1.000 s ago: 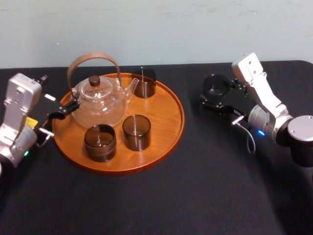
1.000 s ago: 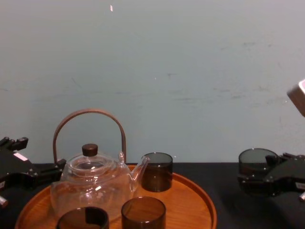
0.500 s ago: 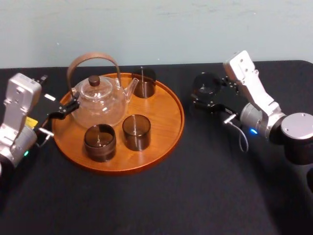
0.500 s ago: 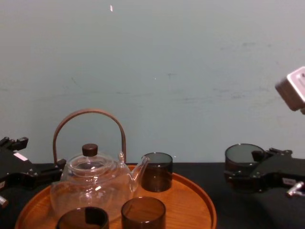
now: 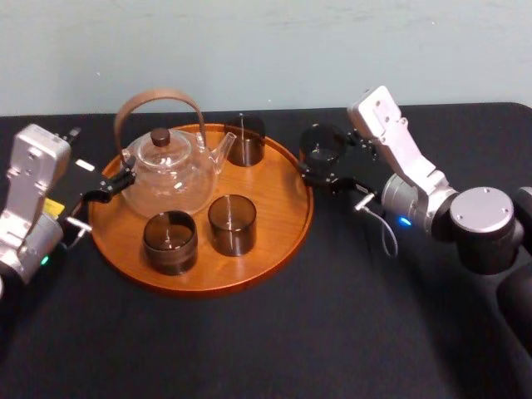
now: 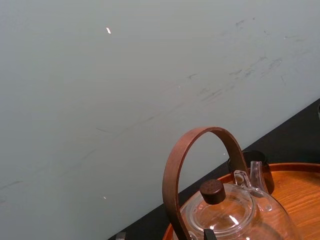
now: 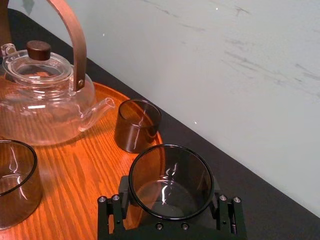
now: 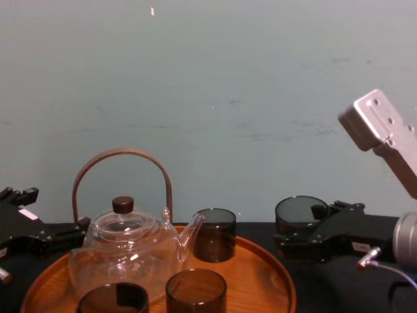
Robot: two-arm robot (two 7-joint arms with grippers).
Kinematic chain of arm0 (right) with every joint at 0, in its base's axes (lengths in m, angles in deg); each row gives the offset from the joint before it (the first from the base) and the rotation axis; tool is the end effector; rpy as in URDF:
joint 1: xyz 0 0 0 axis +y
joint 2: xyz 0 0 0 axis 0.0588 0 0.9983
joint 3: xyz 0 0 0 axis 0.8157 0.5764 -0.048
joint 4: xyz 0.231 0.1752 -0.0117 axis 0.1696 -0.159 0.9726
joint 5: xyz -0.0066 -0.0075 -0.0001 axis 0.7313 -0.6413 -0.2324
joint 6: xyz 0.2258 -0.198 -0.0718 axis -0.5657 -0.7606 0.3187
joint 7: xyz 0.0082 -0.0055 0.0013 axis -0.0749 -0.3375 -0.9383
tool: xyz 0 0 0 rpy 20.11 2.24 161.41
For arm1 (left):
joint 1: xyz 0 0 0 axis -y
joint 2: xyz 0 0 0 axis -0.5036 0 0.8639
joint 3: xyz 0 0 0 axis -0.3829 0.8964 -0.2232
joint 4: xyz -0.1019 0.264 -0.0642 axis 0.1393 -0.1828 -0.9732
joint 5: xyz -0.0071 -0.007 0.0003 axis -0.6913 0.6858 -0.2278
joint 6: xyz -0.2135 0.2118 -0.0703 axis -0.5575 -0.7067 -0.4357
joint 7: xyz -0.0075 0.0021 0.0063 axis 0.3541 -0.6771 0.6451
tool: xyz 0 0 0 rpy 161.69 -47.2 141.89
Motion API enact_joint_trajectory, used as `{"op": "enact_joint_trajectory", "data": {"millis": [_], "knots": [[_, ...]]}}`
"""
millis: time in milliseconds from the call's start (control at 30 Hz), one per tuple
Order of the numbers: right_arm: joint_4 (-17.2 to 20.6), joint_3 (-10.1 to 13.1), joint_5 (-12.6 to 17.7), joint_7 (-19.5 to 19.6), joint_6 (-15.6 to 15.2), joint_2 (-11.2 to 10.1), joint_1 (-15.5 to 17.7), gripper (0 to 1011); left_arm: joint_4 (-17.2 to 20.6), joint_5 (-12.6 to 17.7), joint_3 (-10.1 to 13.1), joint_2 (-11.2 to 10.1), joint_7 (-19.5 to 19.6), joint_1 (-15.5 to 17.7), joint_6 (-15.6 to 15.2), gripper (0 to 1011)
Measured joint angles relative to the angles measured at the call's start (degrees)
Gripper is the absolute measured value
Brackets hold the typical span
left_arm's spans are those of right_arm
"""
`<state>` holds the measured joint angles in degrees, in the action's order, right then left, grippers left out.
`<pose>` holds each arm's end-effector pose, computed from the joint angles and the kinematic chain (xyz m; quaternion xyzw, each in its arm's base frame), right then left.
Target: Pick up the glass from the table and place it on the tray.
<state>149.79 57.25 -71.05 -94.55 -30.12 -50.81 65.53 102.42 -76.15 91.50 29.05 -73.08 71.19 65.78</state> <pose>0.4178 0.0053 -0.2756 -0.1935 -0.0711 -0.4531 0.8673 0.3582 0.0827 -0.3023 0.1415 -0.1323 0.5799 0.7913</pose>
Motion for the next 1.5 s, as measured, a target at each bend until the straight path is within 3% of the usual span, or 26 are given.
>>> {"op": "enact_joint_trajectory", "data": {"millis": [1500], "knots": [[-11.42,-5.11,-1.81,-0.61,2.44,5.71,-7.33,921,0.00,0.00,0.00,0.00,0.00,0.00,0.00,1010]]}}
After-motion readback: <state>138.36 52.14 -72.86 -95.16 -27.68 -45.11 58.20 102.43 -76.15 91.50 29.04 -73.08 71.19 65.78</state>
